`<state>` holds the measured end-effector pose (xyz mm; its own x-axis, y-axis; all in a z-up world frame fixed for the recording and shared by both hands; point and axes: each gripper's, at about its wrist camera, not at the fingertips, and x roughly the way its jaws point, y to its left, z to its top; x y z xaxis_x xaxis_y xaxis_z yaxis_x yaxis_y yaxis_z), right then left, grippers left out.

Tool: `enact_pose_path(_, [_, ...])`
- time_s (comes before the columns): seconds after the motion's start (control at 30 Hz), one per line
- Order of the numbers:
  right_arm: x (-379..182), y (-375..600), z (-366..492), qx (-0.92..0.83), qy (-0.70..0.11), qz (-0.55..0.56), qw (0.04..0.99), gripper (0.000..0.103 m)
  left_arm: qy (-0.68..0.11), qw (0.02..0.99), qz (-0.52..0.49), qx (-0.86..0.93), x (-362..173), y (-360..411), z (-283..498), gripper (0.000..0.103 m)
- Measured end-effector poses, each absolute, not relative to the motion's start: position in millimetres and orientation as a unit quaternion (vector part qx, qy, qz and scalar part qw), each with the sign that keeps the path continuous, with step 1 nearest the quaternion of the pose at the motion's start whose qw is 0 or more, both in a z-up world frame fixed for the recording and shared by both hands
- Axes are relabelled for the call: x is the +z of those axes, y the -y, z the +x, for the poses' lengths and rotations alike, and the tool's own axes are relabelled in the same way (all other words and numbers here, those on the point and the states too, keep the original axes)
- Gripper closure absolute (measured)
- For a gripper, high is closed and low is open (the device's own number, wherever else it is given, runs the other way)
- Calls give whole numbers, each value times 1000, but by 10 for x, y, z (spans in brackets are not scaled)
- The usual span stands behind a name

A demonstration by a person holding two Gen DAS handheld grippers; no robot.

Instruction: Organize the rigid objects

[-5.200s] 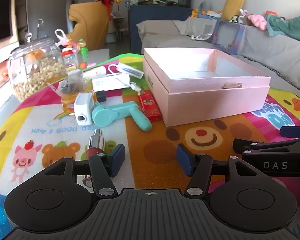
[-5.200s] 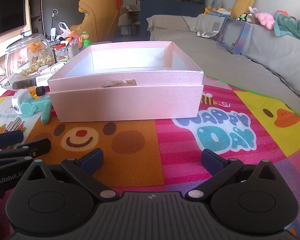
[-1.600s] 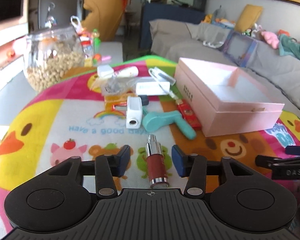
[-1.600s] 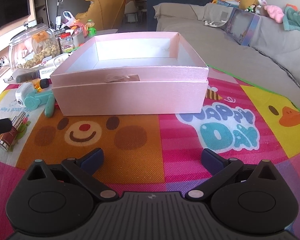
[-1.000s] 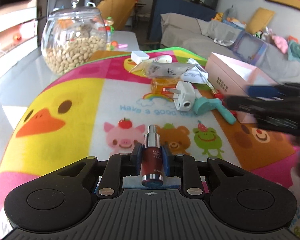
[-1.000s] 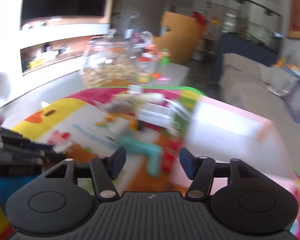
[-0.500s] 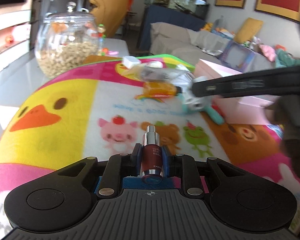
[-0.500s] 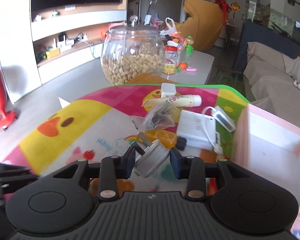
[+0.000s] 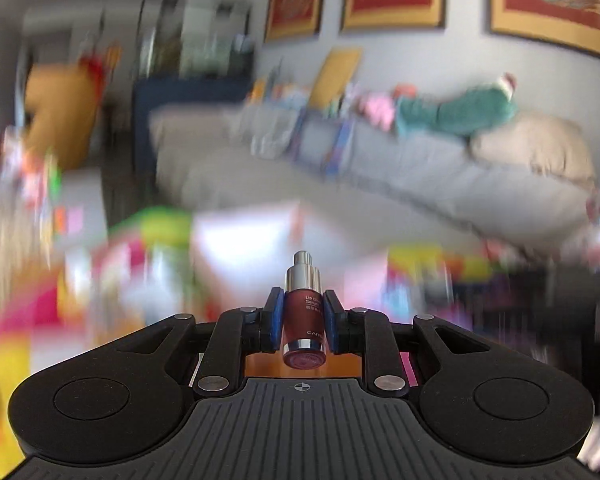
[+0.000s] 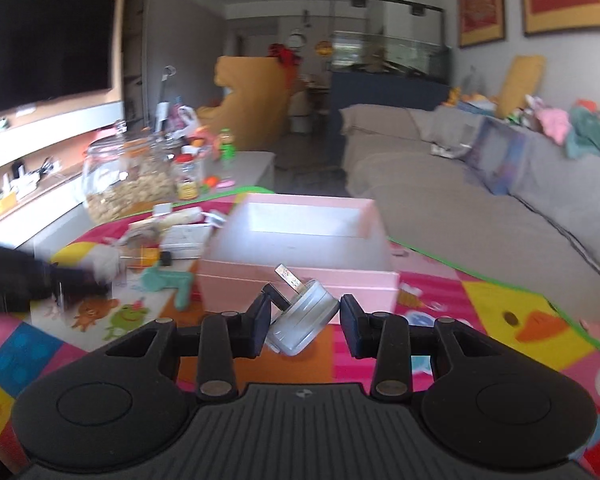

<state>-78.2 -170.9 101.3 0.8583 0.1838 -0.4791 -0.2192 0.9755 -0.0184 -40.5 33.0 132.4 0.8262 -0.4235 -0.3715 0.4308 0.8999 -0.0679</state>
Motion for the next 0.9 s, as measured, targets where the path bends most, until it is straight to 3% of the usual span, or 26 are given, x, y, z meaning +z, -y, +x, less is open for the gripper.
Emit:
enact_pose_path(0.1, [978, 1804, -751, 94, -244, -26, 965, 66, -146, 967, -7, -211, 1667, -148, -11, 75])
enact_pose_path(0.23, [972, 1823, -768, 93, -232, -27, 968, 66, -136, 975, -48, -172, 1675, -164, 292, 76])
enact_pose_path(0.6, [1451, 1670, -129, 130, -178, 9, 975, 65, -255, 954, -96, -121, 780, -1110, -199, 75])
enact_pose_path(0.67, [1553, 1628, 151, 121, -184, 24, 975, 61, -267, 953, -103, -97, 681, -1264, -235, 75])
enact_pose_path(0.73, [1574, 1562, 354, 112, -196, 28, 974, 50, -271, 953, -114, -68, 627, -1408, -234, 75])
enact_pose_path(0.9, [1367, 1343, 463, 127, -226, 1, 966, 45, -272, 950, -151, -14, 515, -1763, -144, 75])
